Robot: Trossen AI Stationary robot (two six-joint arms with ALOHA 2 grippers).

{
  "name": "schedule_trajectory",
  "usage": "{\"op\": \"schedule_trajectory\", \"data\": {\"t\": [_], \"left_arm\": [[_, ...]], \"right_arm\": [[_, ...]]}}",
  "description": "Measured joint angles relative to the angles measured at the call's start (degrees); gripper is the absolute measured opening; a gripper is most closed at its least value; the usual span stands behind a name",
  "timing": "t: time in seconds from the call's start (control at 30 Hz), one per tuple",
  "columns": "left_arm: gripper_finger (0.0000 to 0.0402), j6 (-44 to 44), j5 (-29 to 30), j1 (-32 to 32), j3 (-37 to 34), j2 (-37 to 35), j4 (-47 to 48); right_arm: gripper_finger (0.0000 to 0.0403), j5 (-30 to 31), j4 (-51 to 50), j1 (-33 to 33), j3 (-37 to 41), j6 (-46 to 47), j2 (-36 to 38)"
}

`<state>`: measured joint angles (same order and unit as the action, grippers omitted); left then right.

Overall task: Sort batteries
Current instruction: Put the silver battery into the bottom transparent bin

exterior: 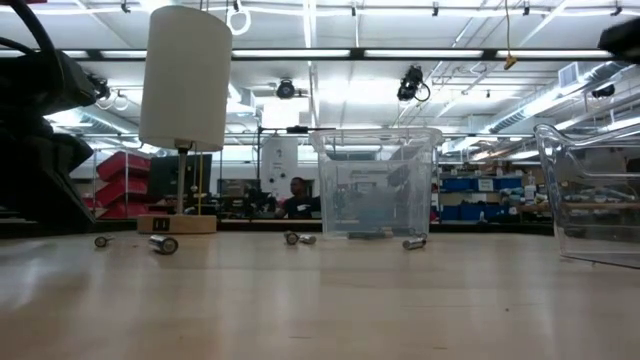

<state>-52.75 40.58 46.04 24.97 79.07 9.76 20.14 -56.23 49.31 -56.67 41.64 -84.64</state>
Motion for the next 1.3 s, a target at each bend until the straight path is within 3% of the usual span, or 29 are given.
{"op": "schedule_trajectory", "data": {"t": [0.6,0.9,1.3], "left_arm": [[0.0,0.0,1.2,0.0,0.0,0.0,0.0],[0.0,0.0,1.5,0.0,0.0,0.0,0.1],[0.0,0.0,1.5,0.0,0.0,0.0,0.2]], "right_arm": [[0.0028,-2.4,11.2,-6.5,6.7,-3.3,0.0],[0.0028,-3.6,11.7,-6.7,6.9,-1.0,-1.0],[0.0028,-1.6,17.8,-5.5,12.7,1.6,-1.5]]}}
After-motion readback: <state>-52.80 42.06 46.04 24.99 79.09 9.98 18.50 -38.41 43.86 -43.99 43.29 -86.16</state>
